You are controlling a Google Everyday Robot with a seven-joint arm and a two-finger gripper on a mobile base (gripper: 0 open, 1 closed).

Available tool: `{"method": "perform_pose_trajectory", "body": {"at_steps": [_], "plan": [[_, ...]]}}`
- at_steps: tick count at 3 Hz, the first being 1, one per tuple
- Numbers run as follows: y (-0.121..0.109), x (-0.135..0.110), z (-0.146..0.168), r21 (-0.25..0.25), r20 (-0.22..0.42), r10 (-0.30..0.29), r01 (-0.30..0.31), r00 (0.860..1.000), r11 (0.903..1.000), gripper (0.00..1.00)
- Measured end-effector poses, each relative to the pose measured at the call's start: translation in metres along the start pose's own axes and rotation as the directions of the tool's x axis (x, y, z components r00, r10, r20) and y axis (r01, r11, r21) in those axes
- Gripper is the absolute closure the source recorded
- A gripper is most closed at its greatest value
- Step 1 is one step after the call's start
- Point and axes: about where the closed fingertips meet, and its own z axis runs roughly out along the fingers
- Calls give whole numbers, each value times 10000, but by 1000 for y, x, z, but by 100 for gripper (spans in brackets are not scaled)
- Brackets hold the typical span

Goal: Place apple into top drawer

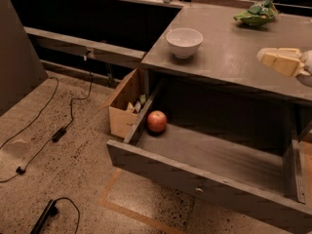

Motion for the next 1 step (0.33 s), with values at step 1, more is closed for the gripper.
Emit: {"method": "perform_pose_trajectory", "body": {"at_steps": [1], "plan": [[-22,-20,-9,1480,-578,-403,485,9975,9878,82]]}}
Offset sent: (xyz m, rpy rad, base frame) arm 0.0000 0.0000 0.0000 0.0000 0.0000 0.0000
